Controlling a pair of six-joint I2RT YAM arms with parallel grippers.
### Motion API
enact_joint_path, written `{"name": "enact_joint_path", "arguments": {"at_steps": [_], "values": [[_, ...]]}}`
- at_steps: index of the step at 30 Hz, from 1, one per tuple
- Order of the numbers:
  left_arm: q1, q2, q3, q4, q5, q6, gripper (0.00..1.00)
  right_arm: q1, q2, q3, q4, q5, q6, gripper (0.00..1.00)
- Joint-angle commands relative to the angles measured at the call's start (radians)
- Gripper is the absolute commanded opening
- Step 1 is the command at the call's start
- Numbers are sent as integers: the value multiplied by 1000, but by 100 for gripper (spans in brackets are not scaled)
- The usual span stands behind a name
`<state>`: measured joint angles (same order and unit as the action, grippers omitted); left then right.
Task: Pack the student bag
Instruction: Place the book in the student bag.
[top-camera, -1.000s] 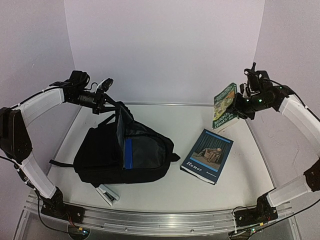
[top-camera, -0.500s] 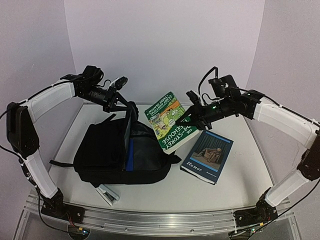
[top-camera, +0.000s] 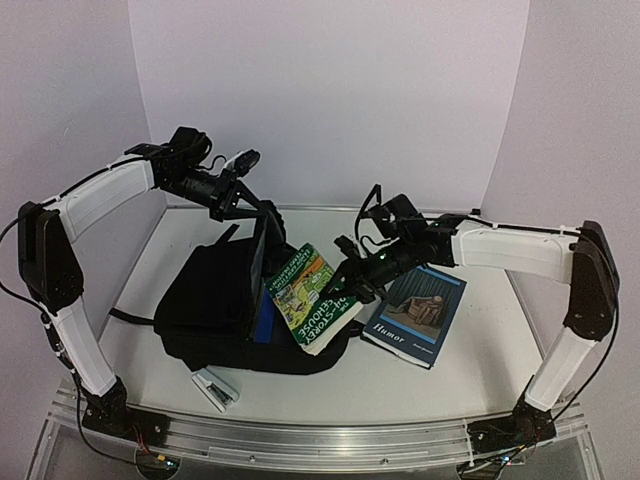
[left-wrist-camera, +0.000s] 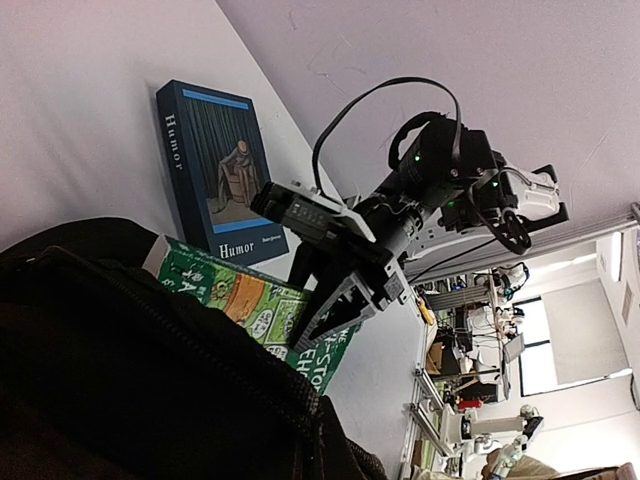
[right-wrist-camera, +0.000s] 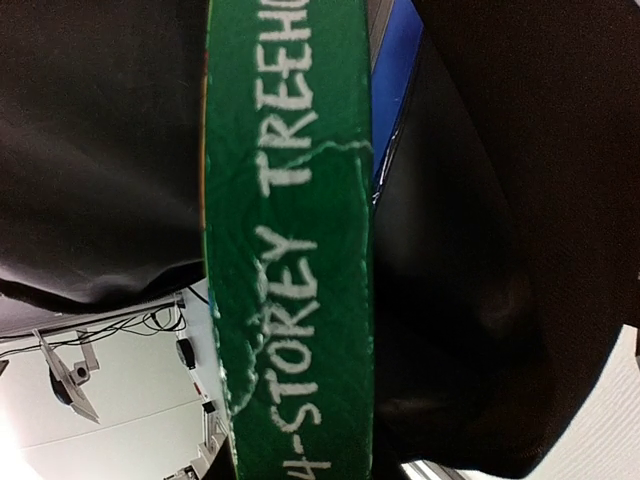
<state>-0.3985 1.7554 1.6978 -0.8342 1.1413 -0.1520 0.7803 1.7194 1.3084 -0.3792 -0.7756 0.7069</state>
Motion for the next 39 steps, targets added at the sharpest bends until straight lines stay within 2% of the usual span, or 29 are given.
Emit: {"name": "enact_joint_path", "arguments": {"at_steps": [1, 5, 12, 17, 25, 36, 39], "values": [[1, -15, 69, 26, 77, 45, 0, 16, 32, 0, 256, -8, 112, 0], [0, -16, 61, 18, 90, 59, 0, 16, 95, -14, 477, -15, 293, 0], [1, -22, 64, -13, 104, 88, 0, 16, 178, 57, 592, 35, 404, 0], [1, -23, 65, -18, 104, 97, 0, 33, 211, 38, 799, 45, 534, 0], [1, -26, 74, -9, 102, 94, 0, 84, 323, 36, 1008, 76, 649, 0], [1, -41, 77, 42, 88, 45, 0, 149, 506, 148, 1098, 169, 658, 0], [1, -44, 74, 57, 87, 33, 0, 165, 548, 184, 1047, 242, 619, 0]]}}
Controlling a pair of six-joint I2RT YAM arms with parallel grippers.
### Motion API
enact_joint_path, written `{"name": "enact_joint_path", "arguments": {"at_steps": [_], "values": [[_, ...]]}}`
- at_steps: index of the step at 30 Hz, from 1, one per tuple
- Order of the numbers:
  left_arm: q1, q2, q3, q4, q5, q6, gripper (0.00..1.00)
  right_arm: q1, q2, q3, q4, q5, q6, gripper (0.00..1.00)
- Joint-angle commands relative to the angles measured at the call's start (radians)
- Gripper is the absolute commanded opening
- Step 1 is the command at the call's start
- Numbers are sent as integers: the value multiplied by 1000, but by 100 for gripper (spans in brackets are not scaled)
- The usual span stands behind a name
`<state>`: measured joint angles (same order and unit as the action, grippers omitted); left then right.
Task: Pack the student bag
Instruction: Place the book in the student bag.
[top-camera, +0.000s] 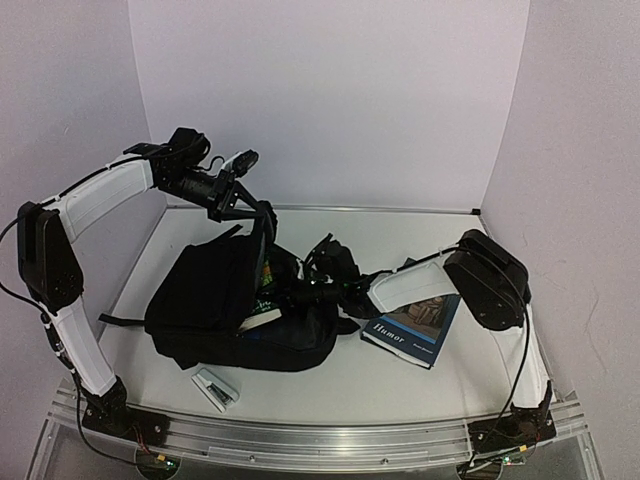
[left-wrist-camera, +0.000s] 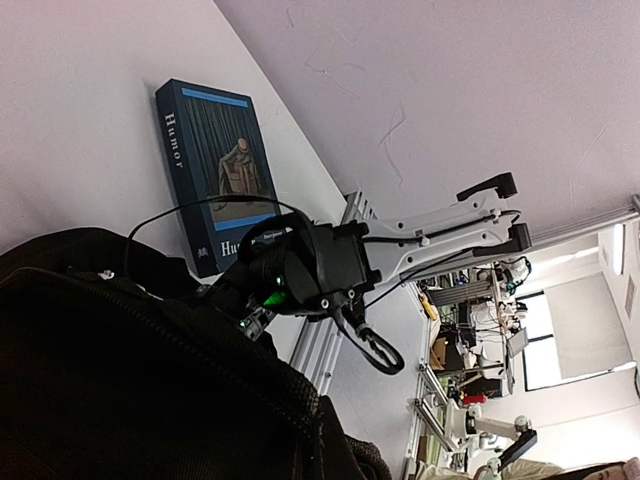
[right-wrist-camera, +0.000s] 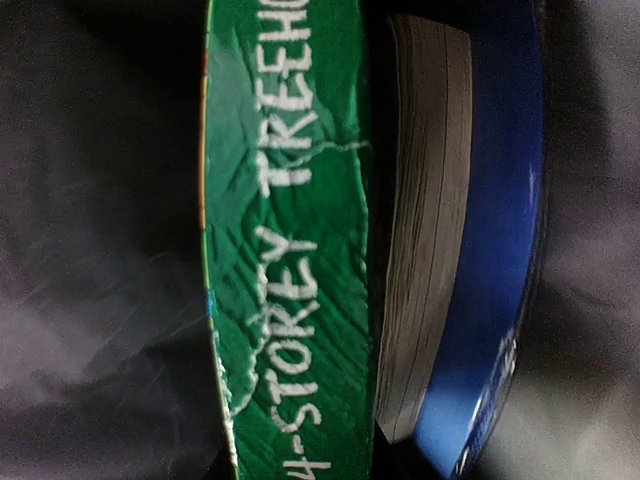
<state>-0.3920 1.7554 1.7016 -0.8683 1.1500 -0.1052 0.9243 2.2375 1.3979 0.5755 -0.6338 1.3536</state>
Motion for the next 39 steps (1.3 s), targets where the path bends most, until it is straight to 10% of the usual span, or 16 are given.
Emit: {"name": "enact_joint_path", "arguments": {"at_steps": [1, 8, 27, 34, 39], "values": [[-5, -46, 69, 99, 75, -19, 0, 27, 44, 108, 60, 129, -45, 0], [-6, -51, 56, 154, 50, -67, 0, 72, 149, 228, -97, 267, -90, 1], [-4, -103, -19, 156, -3, -41, 0, 97, -33, 195, -410, 507, -352, 75], [-2, -109, -27, 150, -8, -30, 0, 103, -46, 170, -432, 500, -362, 67], [-2, -107, -28, 150, -9, -30, 0, 124, -6, 213, -434, 466, -376, 38]]}}
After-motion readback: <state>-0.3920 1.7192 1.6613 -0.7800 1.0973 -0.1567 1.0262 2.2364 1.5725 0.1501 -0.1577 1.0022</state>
